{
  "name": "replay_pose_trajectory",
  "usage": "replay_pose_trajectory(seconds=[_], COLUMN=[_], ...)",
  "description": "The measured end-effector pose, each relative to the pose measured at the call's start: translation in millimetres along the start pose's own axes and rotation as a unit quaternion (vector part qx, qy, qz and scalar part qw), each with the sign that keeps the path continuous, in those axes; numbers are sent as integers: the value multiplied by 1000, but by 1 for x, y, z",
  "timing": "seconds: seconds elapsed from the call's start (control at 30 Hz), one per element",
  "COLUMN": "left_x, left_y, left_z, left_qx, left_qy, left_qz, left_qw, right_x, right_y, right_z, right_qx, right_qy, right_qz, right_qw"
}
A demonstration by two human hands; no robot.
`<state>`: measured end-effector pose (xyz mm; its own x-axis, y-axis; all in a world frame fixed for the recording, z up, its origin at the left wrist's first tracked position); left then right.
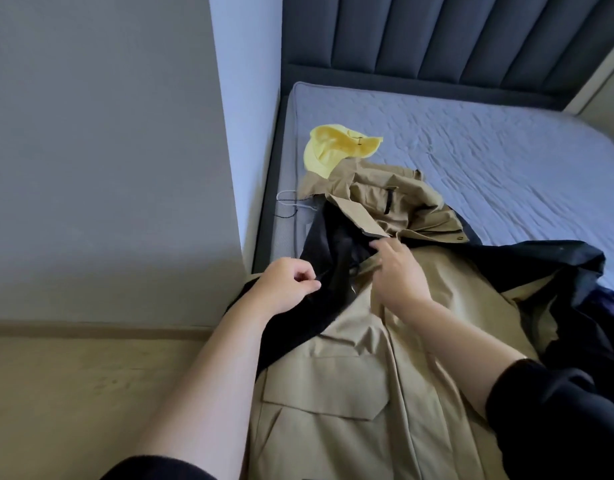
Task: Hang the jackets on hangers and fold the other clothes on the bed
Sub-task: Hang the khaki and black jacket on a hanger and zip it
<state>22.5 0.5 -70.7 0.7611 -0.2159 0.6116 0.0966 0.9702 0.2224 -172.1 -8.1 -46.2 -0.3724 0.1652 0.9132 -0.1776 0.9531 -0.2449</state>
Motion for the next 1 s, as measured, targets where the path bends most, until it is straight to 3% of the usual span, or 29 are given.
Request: replay_pose_trajectory(seconds=[0.07,0.13,0.17,0.23,0.3,0.37,0.47,0.5,0.6,0.67,0.73,0.77,0.87,0.93,1.0], left_x=[-8,-18,-22,-29,-29,-24,-21,-23,-32,-34,-35,-38,-50,-52,-52], left_y=[3,6,8,9,6,1,-2,-2,0,2,3,3,3,3,3], left_z=[9,12,13,10,4,-4,-15,-16,-16,-15,-15,-16,-20,-25,-29], left_qx=[-13,-17,-20,-21,-18,0,28,27,3,-18,-41,-54,-66,-51,-35], left_qy=[-24,-35,-45,-82,-117,-137,-154,-147,-136,-127,-119,-121,-105,-73,-57], left_qz=[-60,-112,-138,-165,-135,-72,-1,9,36,66,80,69,13,5,12], left_qw=[998,993,989,983,984,988,988,989,990,990,989,989,992,996,998], right_x=[18,11,1,-24,-29,-21,-18,-21,-44,-45,-39,-36,-16,-10,-26], right_y=[-31,-55,-62,-66,-70,-66,-38,-21,30,46,43,36,5,-25,-57], right_z=[-26,-60,-73,-77,-58,-37,4,18,44,46,22,1,-66,-90,-95], right_qx=[65,171,243,340,310,221,70,30,22,6,40,99,229,213,129], right_qy=[8,148,245,413,501,518,390,345,328,333,350,366,279,135,-14], right_qz=[38,-27,-70,-170,-234,-255,-268,-287,-392,-419,-391,-356,-189,-119,-141], right_qw=[997,974,936,828,773,786,878,893,859,845,850,854,913,960,982])
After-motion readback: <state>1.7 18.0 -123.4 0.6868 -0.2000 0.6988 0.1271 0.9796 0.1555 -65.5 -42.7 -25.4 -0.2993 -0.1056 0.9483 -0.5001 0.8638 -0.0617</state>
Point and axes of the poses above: each hand's wrist, its own y-axis away from the middle knuckle, its own x-axis out of the back of the hand, z = x × y, the point moved 8 cm from there along -y, towards the middle knuckle, and after that the axes turned 10 degrees about x, right-handed, at the moved point
